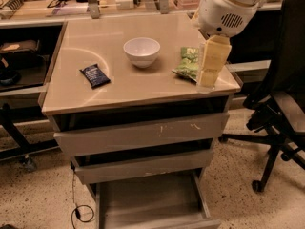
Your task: Place rxbar blueberry into bottom drawer
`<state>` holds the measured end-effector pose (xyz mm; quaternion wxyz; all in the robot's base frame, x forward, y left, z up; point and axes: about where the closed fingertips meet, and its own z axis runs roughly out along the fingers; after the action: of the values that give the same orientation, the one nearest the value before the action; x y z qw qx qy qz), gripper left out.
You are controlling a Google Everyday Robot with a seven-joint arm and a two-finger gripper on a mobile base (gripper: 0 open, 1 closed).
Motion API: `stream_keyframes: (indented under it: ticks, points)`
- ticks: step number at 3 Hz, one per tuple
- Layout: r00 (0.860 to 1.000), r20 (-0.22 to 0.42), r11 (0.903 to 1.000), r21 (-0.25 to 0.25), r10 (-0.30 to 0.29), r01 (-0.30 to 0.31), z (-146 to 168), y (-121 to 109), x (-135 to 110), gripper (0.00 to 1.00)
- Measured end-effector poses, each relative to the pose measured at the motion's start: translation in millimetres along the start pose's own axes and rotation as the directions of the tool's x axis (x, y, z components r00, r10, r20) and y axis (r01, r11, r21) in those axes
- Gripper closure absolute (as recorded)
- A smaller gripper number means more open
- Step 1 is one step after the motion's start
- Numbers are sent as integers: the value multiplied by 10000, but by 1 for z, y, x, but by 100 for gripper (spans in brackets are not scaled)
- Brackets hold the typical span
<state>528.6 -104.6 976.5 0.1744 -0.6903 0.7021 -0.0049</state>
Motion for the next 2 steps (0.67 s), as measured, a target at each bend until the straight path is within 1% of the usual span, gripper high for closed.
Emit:
stream_keyframes:
  ticks: [1, 2]
  points:
    - [9965, 612, 9981, 255, -572, 558, 12, -29, -29, 0]
    - [9837, 1038, 9892, 185, -1466, 1455, 32, -64, -69, 0]
